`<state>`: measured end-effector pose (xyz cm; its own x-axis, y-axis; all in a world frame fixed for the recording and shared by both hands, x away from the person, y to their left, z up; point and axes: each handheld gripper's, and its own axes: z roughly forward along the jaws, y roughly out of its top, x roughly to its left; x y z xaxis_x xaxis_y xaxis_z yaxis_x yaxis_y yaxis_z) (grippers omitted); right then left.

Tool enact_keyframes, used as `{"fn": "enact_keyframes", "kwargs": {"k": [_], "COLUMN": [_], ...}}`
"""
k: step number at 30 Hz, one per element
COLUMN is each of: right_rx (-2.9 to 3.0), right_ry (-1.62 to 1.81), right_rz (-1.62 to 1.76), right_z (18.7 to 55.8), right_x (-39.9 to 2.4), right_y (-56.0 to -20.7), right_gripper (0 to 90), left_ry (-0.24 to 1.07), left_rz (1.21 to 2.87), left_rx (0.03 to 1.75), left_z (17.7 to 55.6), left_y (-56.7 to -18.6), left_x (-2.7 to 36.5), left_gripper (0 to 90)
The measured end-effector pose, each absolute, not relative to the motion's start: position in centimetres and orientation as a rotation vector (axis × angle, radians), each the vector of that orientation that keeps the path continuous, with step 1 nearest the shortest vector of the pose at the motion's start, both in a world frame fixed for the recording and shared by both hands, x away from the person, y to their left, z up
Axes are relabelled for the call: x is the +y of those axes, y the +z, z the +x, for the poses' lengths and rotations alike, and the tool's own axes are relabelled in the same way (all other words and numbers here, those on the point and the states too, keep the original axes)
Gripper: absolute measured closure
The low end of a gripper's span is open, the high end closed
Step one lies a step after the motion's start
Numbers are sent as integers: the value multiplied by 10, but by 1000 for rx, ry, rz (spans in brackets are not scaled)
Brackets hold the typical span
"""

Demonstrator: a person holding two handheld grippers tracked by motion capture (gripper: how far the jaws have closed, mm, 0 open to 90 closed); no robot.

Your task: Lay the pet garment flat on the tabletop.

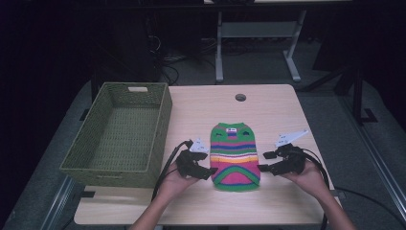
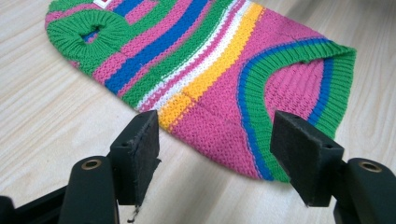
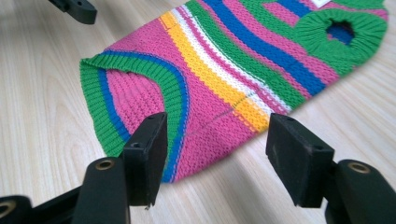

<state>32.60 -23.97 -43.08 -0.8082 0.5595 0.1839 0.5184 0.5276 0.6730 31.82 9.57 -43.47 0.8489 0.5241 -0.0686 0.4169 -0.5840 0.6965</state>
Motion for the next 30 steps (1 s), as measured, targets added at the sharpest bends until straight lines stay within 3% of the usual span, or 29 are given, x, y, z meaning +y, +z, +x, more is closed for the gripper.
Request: {"fn": "enact_keyframes", "kwargs": {"k": [7,30], "right_rx": [2675,2648], "right_ry": [1154,1111], "right_rz": [989,1054], "right_z": [320,290], "right_x": [-251,-282], "right_y": [-427,-442], "right_gripper": [343,317], "left_ry": [204,206], "left_rz": [2269,2226], "left_rx": [690,755], "left_z": [310,288], "left_y": [-432,-441], "left_x": [102,132], "left_gripper": [272,249]}}
